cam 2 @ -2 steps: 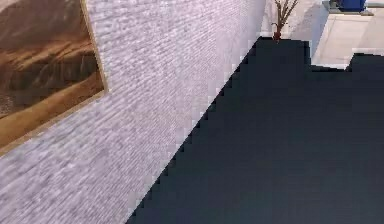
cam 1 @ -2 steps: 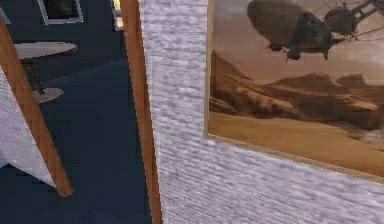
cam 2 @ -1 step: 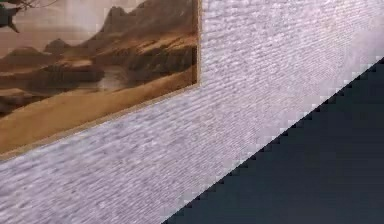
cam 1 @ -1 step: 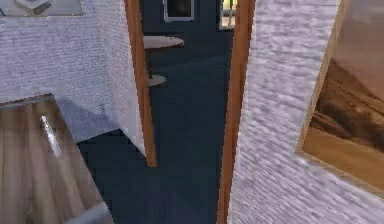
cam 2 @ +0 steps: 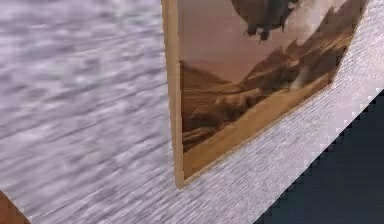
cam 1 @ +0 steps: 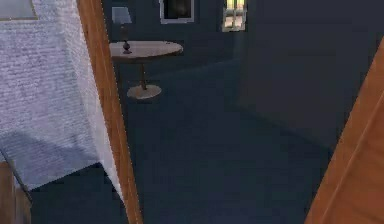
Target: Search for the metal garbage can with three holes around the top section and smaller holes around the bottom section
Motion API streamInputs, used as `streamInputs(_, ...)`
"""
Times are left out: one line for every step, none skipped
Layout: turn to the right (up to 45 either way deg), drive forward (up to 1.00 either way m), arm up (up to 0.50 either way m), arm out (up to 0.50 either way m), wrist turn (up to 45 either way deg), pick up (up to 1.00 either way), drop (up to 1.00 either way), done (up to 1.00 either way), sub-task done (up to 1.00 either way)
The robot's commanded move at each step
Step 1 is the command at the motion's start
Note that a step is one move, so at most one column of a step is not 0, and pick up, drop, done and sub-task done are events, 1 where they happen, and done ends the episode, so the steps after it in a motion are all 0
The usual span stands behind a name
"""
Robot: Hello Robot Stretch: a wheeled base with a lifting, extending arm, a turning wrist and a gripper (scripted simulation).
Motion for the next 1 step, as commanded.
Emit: streamInputs(-42.0, 0.00, 0.00, 0.00, 0.0, 0.00, 0.00, 0.00, 0.00)
